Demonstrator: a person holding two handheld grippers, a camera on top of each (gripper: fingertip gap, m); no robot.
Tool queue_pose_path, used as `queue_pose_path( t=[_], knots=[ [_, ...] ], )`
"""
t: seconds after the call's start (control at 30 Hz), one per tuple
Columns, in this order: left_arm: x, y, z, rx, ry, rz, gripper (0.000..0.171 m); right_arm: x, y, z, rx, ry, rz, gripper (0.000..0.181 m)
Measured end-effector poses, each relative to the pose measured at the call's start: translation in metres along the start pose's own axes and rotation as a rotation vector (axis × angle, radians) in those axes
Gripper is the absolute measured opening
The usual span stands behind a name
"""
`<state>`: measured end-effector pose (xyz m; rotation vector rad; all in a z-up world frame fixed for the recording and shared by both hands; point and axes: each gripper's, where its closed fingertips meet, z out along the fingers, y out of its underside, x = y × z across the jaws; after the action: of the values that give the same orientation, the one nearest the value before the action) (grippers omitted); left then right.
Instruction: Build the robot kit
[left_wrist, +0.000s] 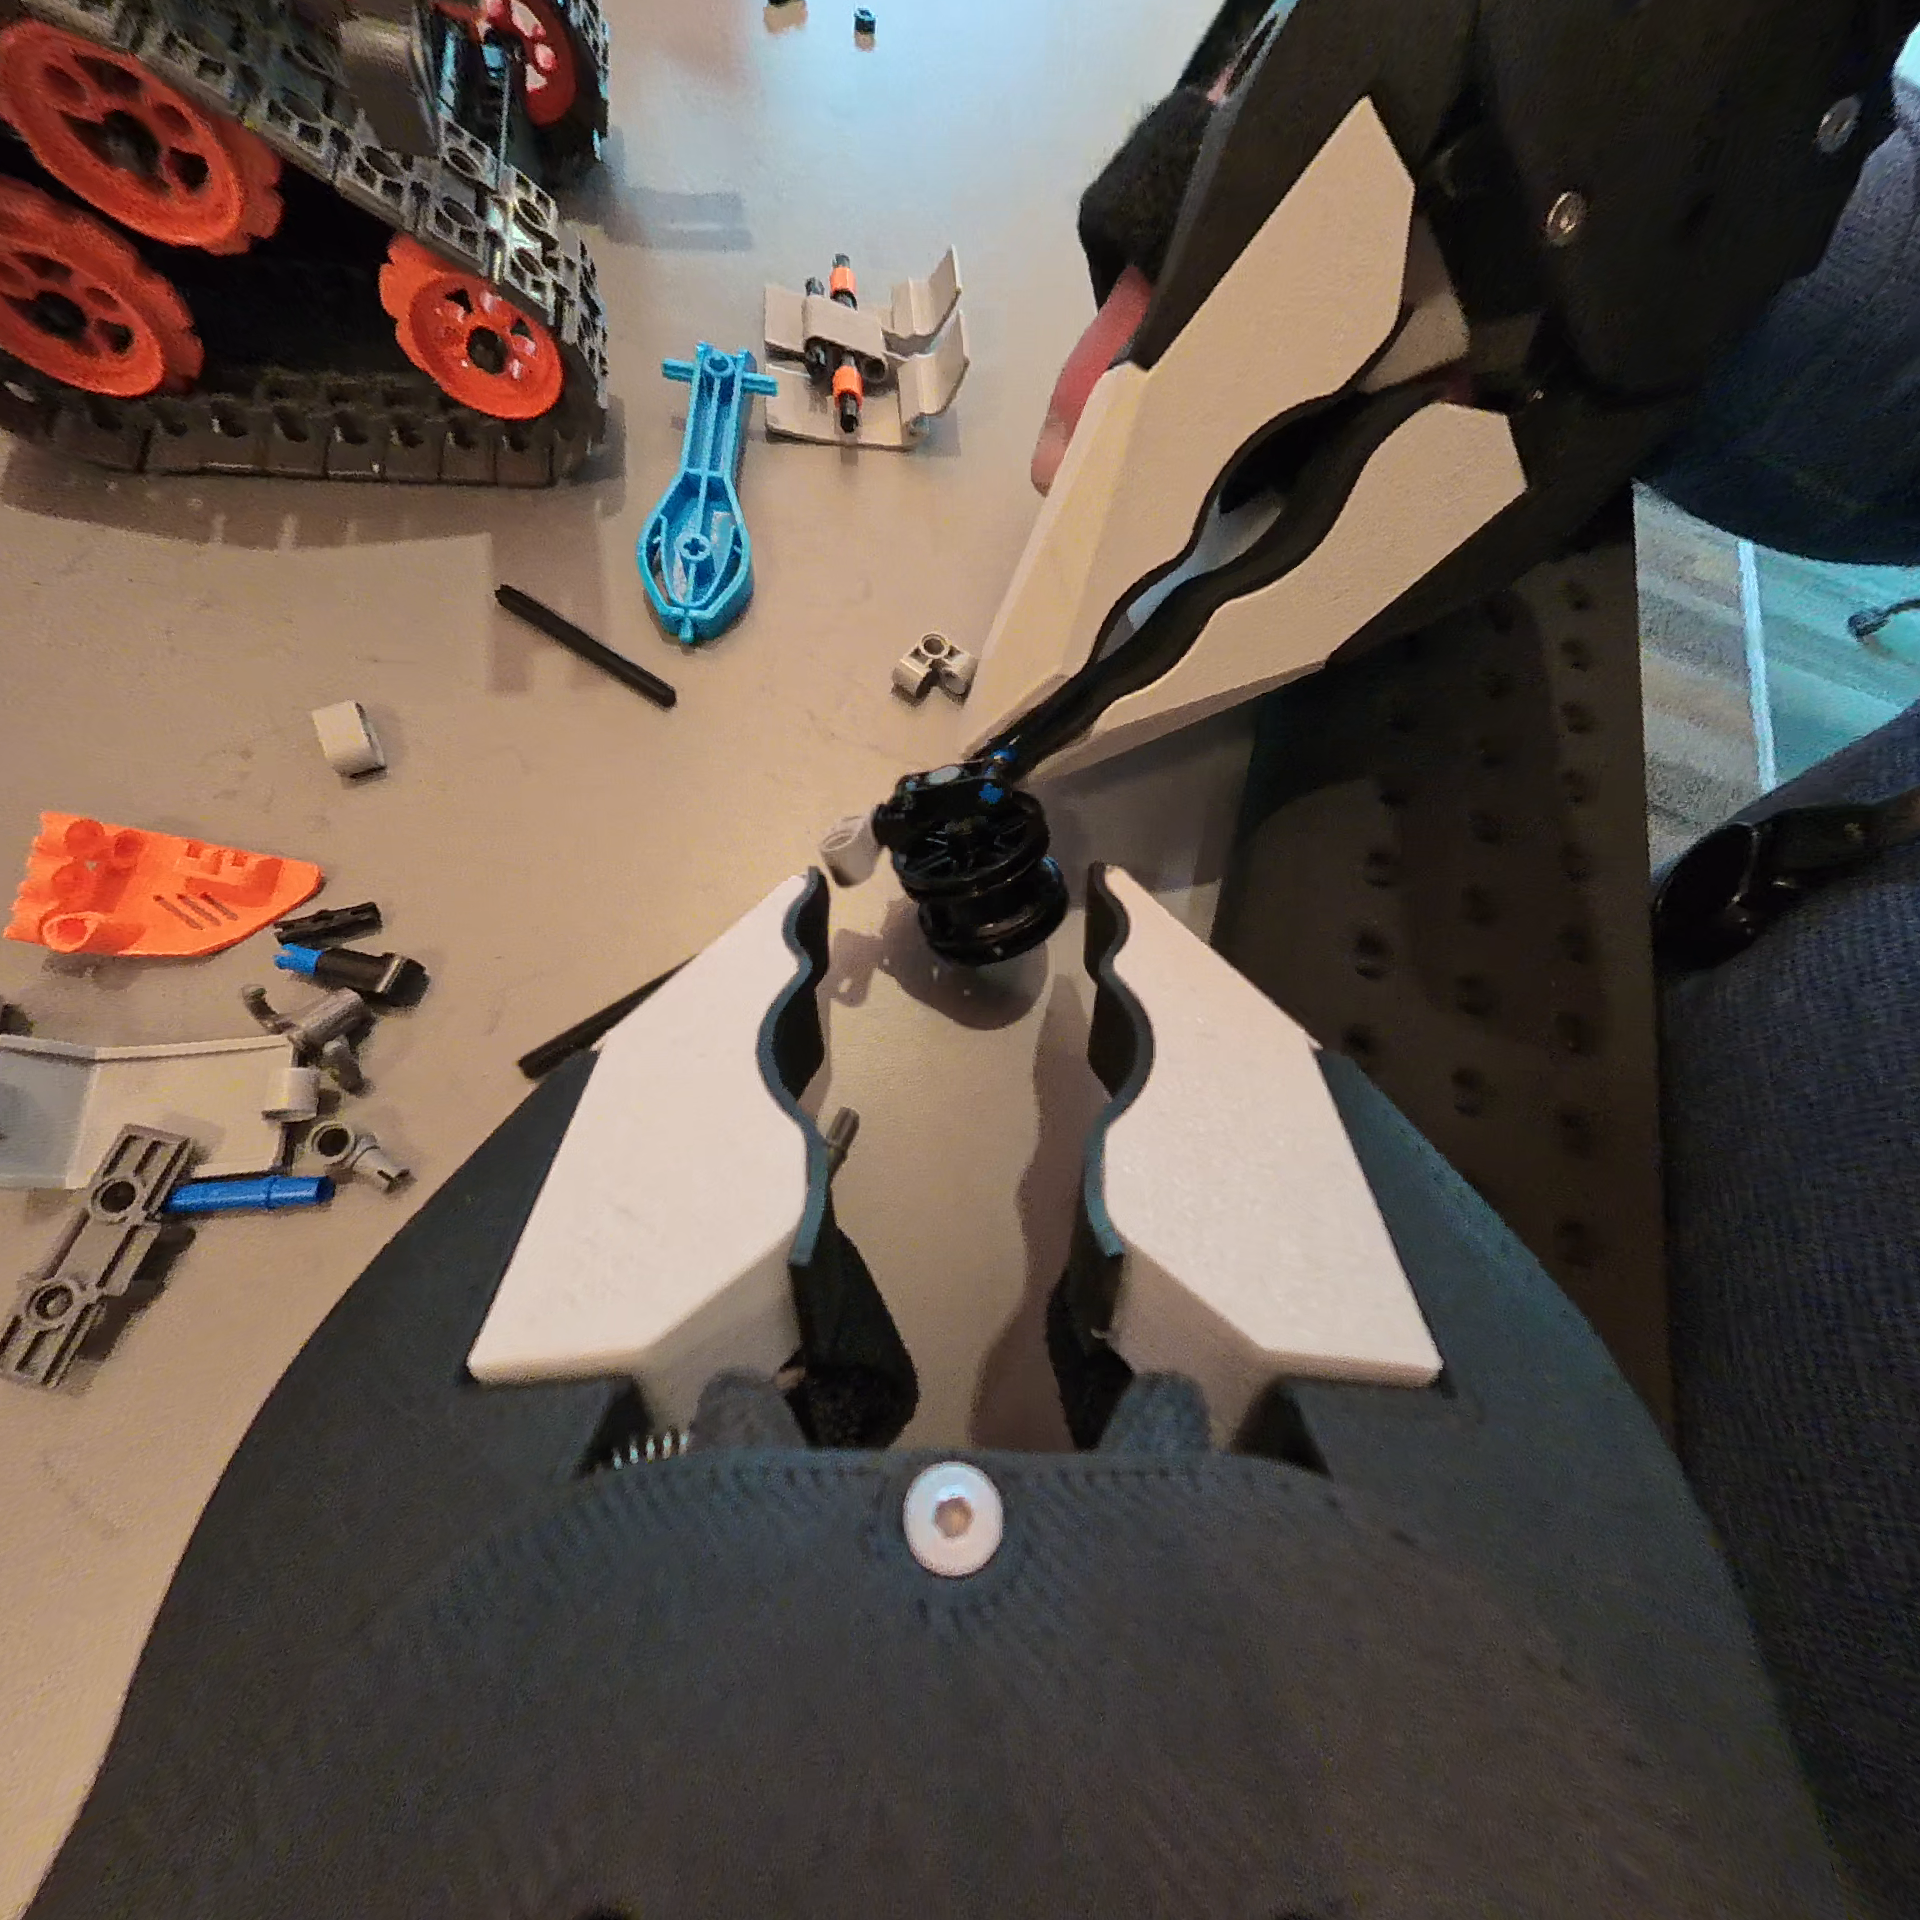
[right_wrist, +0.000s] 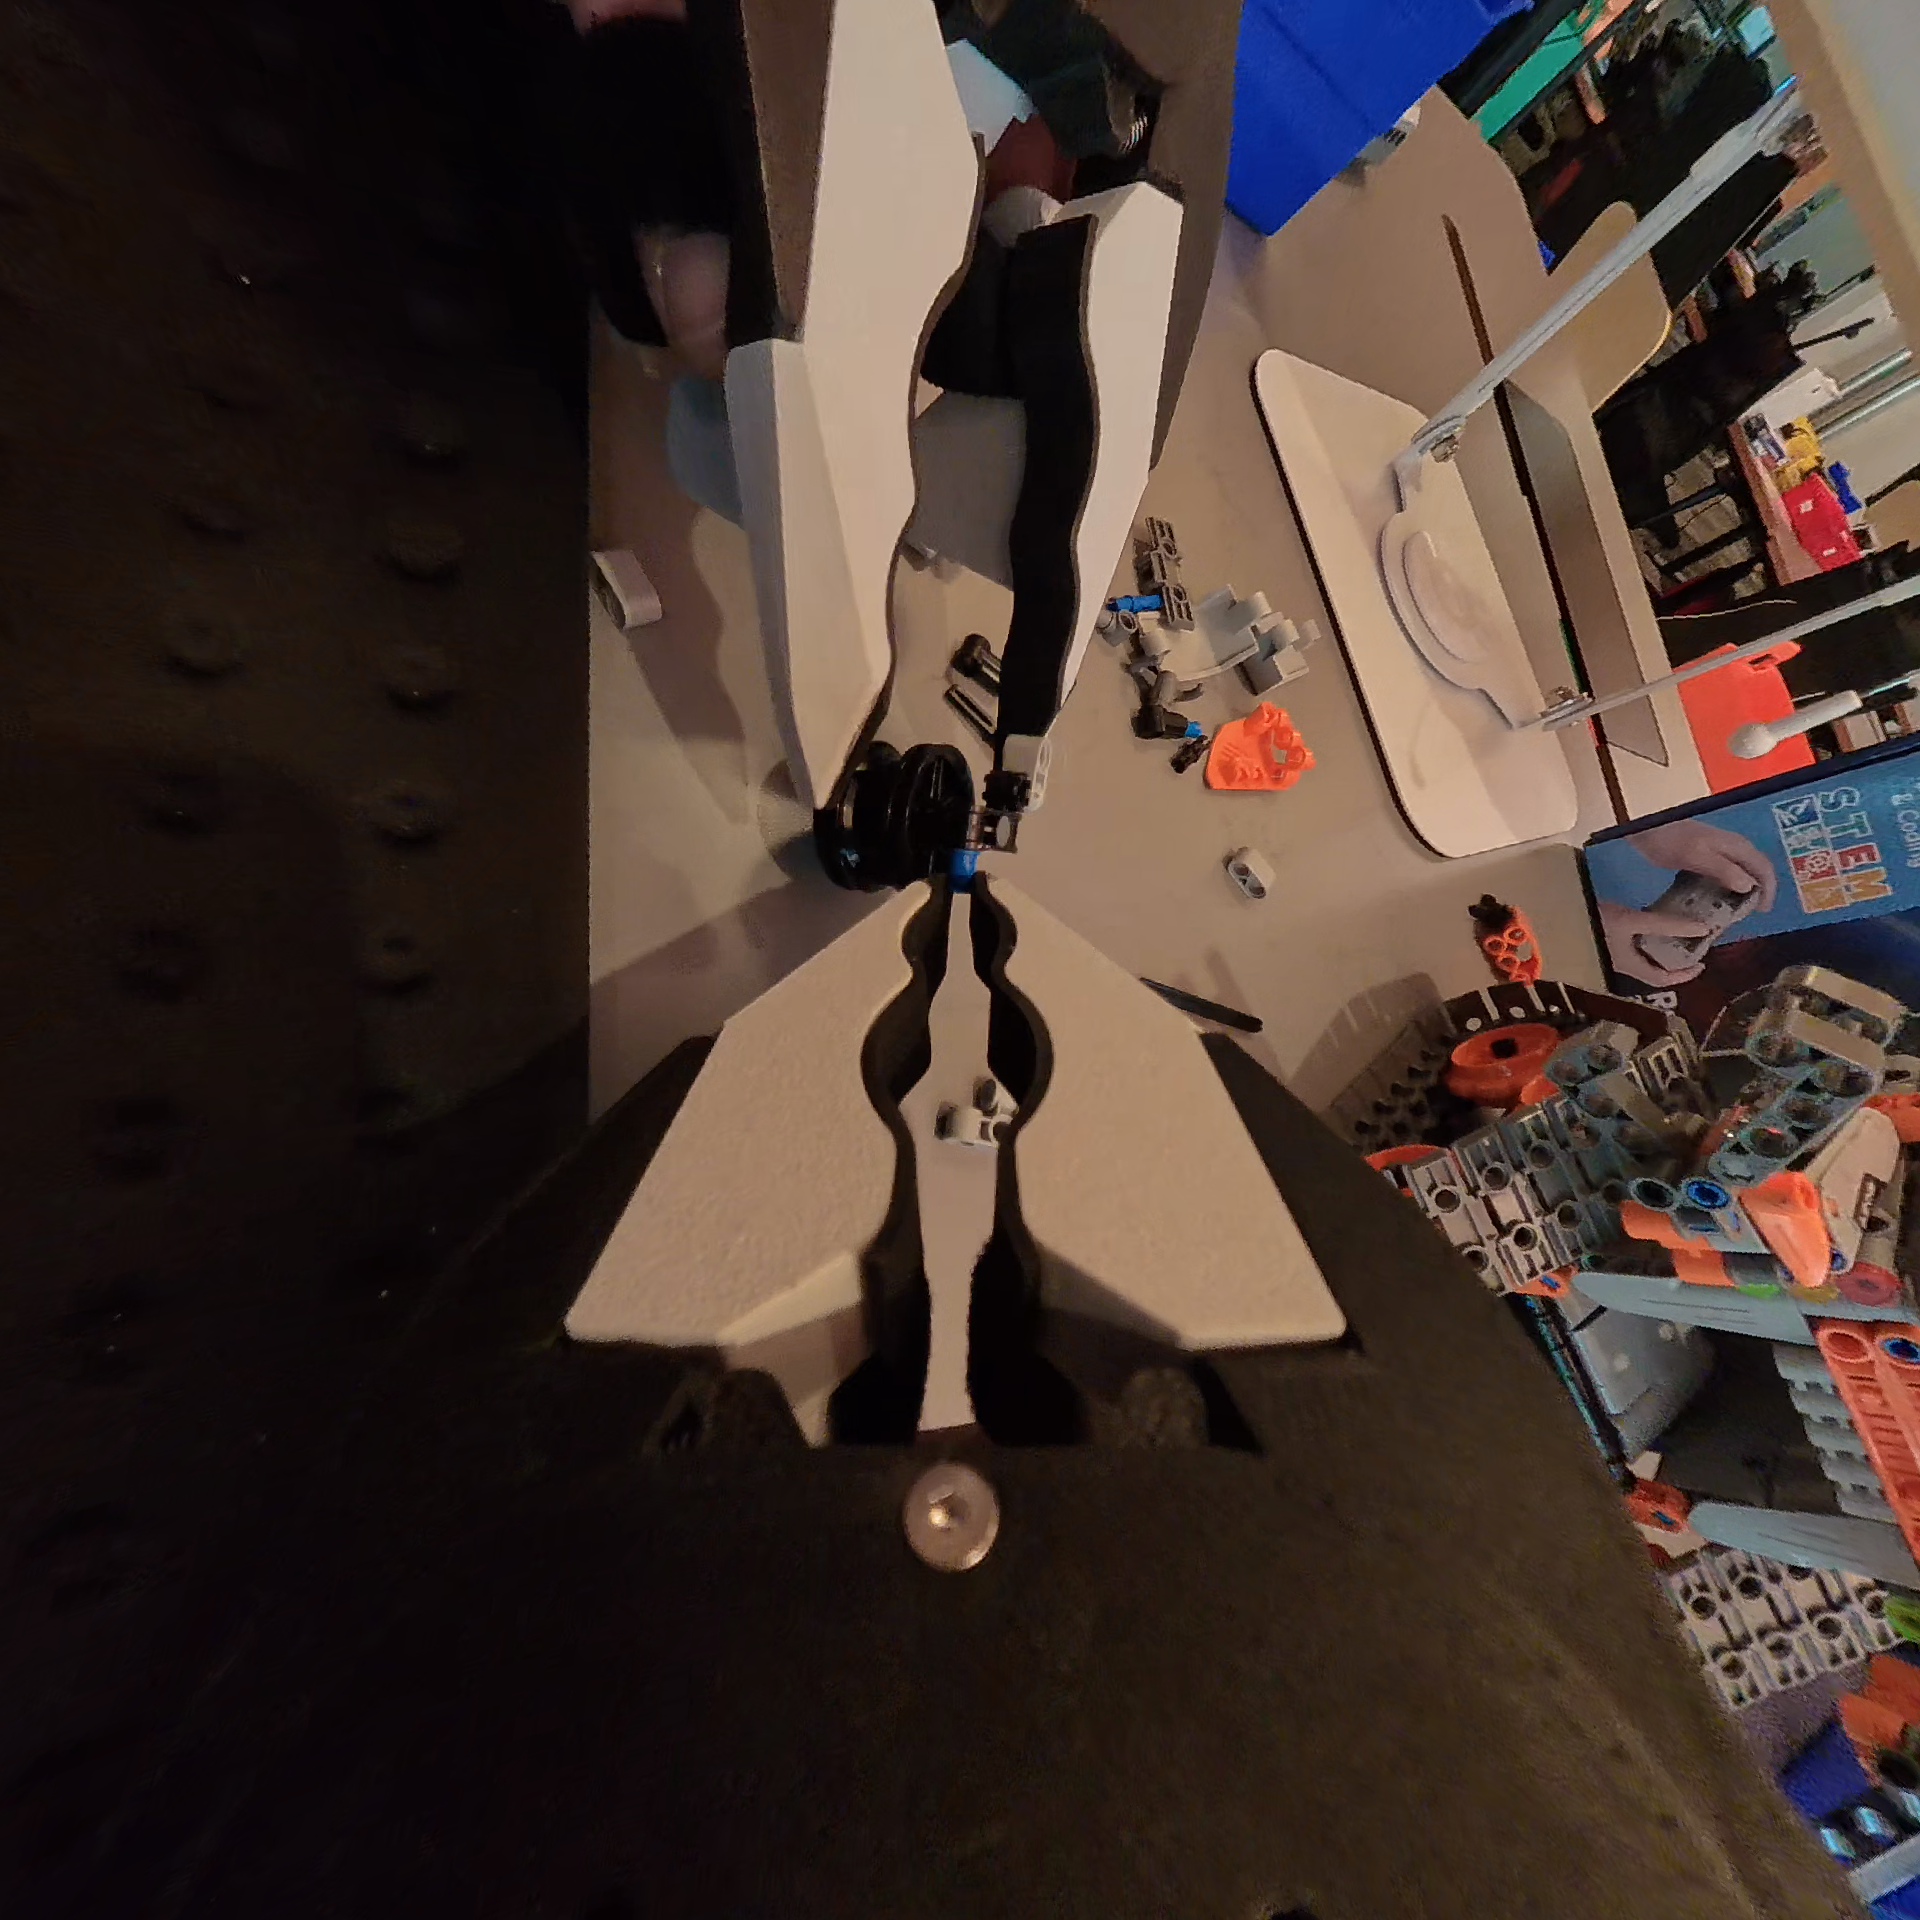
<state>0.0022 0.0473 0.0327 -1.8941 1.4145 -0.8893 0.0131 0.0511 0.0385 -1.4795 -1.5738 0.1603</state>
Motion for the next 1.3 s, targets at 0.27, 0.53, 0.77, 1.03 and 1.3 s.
queue_pose_path(
  t=[0.27, 0.53, 0.77, 1.03, 1.3],
  knots=[
    [-0.005, -0.010, -0.004, 0.056, -0.014, 0.019, 0.039, 0.001, -0.003, 0.001, 0.029, -0.007, 0.035, 0.002],
    [-0.012, -0.016, -0.008, 0.103, -0.074, 0.029, 0.038, 0.006, -0.007, 0.005, 0.045, -0.009, 0.085, 0.002],
    [-0.016, -0.022, -0.016, 0.157, -0.097, 0.023, 0.038, 0.013, -0.014, 0.007, 0.072, 0.004, 0.135, 0.002],
    [-0.022, -0.033, -0.029, 0.252, -0.105, -0.015, 0.037, 0.024, -0.027, 0.008, 0.120, 0.039, 0.191, 0.001],
    [-0.023, -0.034, -0.032, 0.274, -0.094, -0.026, 0.037, 0.027, -0.028, 0.008, 0.125, 0.061, 0.180, 0.001]
  ],
)
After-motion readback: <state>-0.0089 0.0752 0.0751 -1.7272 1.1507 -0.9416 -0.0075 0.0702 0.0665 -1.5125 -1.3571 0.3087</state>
